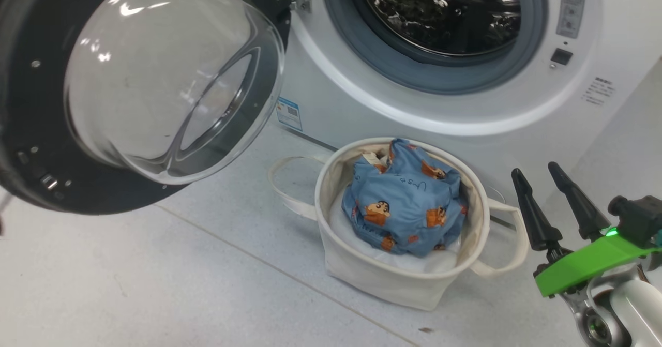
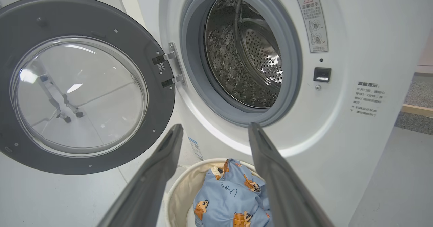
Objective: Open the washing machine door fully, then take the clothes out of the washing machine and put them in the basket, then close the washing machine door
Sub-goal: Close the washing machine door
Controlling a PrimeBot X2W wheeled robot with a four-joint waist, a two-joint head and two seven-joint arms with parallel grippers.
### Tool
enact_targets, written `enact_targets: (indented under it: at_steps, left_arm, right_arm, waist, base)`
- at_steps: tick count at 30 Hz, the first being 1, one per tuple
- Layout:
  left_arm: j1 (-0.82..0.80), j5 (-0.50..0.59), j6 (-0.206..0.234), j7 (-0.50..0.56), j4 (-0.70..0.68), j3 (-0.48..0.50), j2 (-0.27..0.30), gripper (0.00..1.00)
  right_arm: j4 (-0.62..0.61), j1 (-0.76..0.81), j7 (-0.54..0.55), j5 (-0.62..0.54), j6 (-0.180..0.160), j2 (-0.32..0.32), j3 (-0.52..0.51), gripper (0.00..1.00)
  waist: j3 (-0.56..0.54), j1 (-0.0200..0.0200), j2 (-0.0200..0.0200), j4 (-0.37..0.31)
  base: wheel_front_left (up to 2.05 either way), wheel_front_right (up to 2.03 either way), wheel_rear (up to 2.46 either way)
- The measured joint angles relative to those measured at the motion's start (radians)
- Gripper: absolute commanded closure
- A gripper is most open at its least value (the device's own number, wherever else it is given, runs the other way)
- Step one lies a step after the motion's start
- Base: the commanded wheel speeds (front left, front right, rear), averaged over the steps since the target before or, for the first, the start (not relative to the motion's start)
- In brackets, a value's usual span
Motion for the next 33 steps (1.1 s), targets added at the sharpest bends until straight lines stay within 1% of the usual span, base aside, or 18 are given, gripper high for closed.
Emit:
enact_targets:
  at_steps: [2, 6, 9, 12, 16, 21, 23, 27, 30, 33]
  left_arm:
    - [-0.023, -0.05, 0.007, 0.019, 0.058, 0.047, 0.008, 1.0]
    - [-0.056, -0.116, 0.019, 0.062, 0.165, 0.118, 0.046, 1.0]
    - [-0.079, -0.168, 0.02, 0.11, 0.231, 0.151, 0.063, 1.0]
    - [-0.1, -0.197, 0.018, 0.149, 0.286, 0.161, 0.072, 1.0]
    - [-0.122, -0.214, 0.016, 0.163, 0.348, 0.18, 0.087, 1.0]
    - [-0.13, -0.242, -0.005, 0.176, 0.399, 0.21, 0.117, 1.0]
    - [-0.142, -0.258, -0.013, 0.194, 0.418, 0.218, 0.119, 1.0]
    - [-0.161, -0.265, -0.014, 0.212, 0.454, 0.22, 0.123, 1.0]
    - [-0.159, -0.275, -0.014, 0.274, 0.478, 0.217, 0.136, 1.0]
    - [-0.155, -0.281, -0.023, 0.342, 0.482, 0.207, 0.149, 1.0]
  right_arm:
    - [-0.006, -0.001, 0.007, -0.001, 0.0, -0.005, 0.001, 0.0]
    - [-0.014, -0.002, 0.019, -0.009, 0.0, -0.017, -0.008, 0.0]
    - [-0.022, -0.003, 0.028, -0.009, 0.0, -0.028, -0.016, 0.0]
    - [-0.035, -0.006, 0.037, -0.009, 0.0, -0.037, -0.018, 0.0]
    - [-0.05, -0.017, 0.054, -0.011, 0.0, -0.048, -0.019, 0.0]
    - [-0.07, -0.029, 0.067, -0.018, 0.0, -0.055, -0.03, 0.0]
    - [-0.07, -0.028, 0.067, -0.018, 0.0, -0.059, -0.036, 0.0]
    - [-0.07, -0.028, 0.068, -0.018, 0.0, -0.065, -0.036, 0.0]
    - [-0.071, -0.028, 0.068, -0.019, 0.0, -0.065, -0.032, 0.0]
    - [-0.07, -0.027, 0.068, -0.019, 0.0, -0.065, -0.033, 0.0]
  waist:
    - [0.008, 0.0, 0.0, -0.011]
    - [0.024, 0.0, 0.0, -0.036]
    - [0.036, 0.0, 0.0, -0.054]
    - [0.046, 0.0, 0.0, -0.07]
    - [0.059, 0.0, 0.0, -0.087]
    - [0.082, 0.0, 0.0, -0.105]
    - [0.089, 0.0, 0.0, -0.11]
    - [0.086, 0.0, 0.0, -0.116]
    - [0.07, 0.0, 0.0, -0.119]
    - [0.061, 0.0, 0.0, -0.117]
  base:
    - [0.0, 0.0, 0.0]
    - [0.0, 0.0, 0.0]
    - [0.0, 0.0, 0.0]
    - [0.0, 0.0, 0.0]
    - [0.0, 0.0, 0.0]
    - [0.0, 0.0, 0.0]
    - [0.0, 0.0, 0.0]
    - [0.0, 0.0, 0.0]
    - [0.0, 0.0, 0.0]
    - [0.0, 0.0, 0.0]
